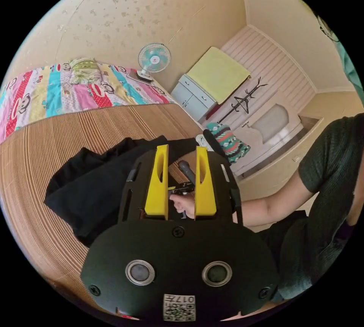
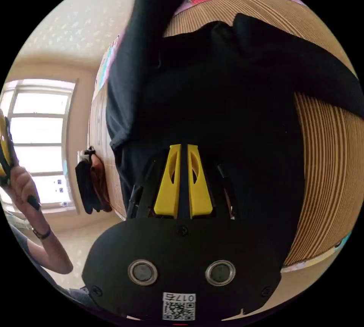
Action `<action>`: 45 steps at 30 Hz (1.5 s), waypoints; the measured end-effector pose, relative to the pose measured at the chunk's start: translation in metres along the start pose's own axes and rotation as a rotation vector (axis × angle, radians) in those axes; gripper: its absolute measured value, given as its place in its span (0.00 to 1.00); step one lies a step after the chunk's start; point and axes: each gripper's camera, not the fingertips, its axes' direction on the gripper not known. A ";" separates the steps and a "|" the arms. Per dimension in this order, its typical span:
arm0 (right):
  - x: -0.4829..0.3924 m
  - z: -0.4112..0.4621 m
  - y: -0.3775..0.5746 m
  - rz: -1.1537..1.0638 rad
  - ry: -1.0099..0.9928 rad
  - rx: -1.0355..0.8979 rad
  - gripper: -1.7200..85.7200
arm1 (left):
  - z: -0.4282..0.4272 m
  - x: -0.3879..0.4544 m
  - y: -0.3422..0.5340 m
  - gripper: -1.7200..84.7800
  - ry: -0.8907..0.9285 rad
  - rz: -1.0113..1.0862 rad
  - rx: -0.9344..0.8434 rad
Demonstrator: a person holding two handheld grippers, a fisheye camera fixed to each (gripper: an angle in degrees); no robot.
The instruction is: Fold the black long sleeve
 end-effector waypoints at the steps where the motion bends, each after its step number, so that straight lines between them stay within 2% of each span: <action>1: 0.021 -0.010 0.005 0.087 -0.051 0.009 0.08 | 0.009 -0.013 0.008 0.13 -0.045 -0.055 -0.041; 3: 0.045 -0.025 0.012 0.172 -0.110 0.037 0.09 | 0.036 -0.073 0.044 0.14 -0.219 -0.341 -0.197; 6: 0.071 -0.047 0.020 0.240 -0.169 0.103 0.12 | 0.038 -0.126 0.073 0.18 -0.236 -0.575 -0.190; 8: 0.082 -0.053 0.021 0.263 -0.194 0.124 0.14 | 0.035 -0.144 0.073 0.18 -0.284 -0.640 -0.141; 10: 0.088 -0.064 0.023 0.324 -0.107 0.186 0.15 | 0.034 -0.156 0.064 0.18 -0.390 -0.658 -0.097; 12: 0.085 -0.076 0.025 0.359 -0.025 0.264 0.15 | 0.042 -0.168 0.050 0.17 -0.579 -0.684 -0.114; 13: 0.080 -0.082 0.025 0.356 -0.001 0.313 0.15 | 0.047 -0.171 0.046 0.17 -0.599 -0.685 -0.127; 17: 0.059 -0.069 0.010 0.251 0.108 0.255 0.14 | 0.072 -0.179 0.030 0.11 -0.531 -0.641 -0.167; 21: 0.012 -0.062 0.007 0.101 0.357 0.271 0.07 | 0.056 -0.183 0.025 0.07 -0.528 -0.621 -0.186; 22: -0.008 -0.072 0.012 0.048 0.365 0.323 0.06 | 0.047 -0.183 0.026 0.06 -0.501 -0.614 -0.143; 24: -0.039 -0.091 0.025 -0.046 0.347 0.430 0.06 | 0.013 -0.190 0.043 0.04 -0.300 -0.574 0.064; 25: -0.058 -0.098 0.031 -0.118 0.351 0.482 0.06 | 0.007 -0.196 0.051 0.03 -0.259 -0.587 0.099; 27: -0.072 -0.100 0.033 -0.178 0.401 0.513 0.06 | -0.007 -0.229 0.092 0.02 -0.092 -0.670 0.236; 29: -0.066 -0.091 0.027 -0.209 0.429 0.522 0.06 | -0.009 -0.251 0.122 0.02 0.076 -0.669 0.376; 30: -0.050 -0.079 0.018 -0.175 0.445 0.483 0.06 | -0.004 -0.266 0.138 0.02 0.159 -0.691 0.397; 31: -0.026 -0.063 0.002 -0.095 0.460 0.348 0.06 | 0.000 -0.272 0.143 0.02 0.172 -0.723 0.377; 33: 0.010 -0.041 -0.017 0.033 0.486 0.127 0.07 | 0.002 -0.281 0.152 0.02 0.083 -0.798 0.296; 36: 0.018 -0.064 -0.004 -0.009 0.391 0.207 0.08 | -0.023 -0.275 0.164 0.02 -0.066 -0.894 0.360; 37: 0.011 -0.076 0.003 -0.025 0.432 0.249 0.08 | -0.028 -0.273 0.165 0.03 -0.074 -0.897 0.381; 39: -0.003 -0.089 0.012 -0.087 0.419 0.296 0.08 | -0.040 -0.257 0.160 0.07 -0.078 -0.854 0.419; 41: -0.020 -0.086 0.008 -0.185 0.292 0.275 0.06 | -0.038 -0.241 0.147 0.07 -0.085 -0.789 0.377; 43: -0.044 -0.046 -0.029 -0.295 0.140 0.049 0.04 | -0.027 -0.224 0.133 0.06 -0.099 -0.736 0.307; 44: -0.051 -0.030 -0.042 -0.315 0.134 -0.036 0.04 | -0.017 -0.212 0.125 0.05 -0.110 -0.701 0.263; 45: -0.069 0.004 -0.066 -0.376 0.138 -0.217 0.03 | -0.007 -0.201 0.118 0.04 -0.124 -0.675 0.222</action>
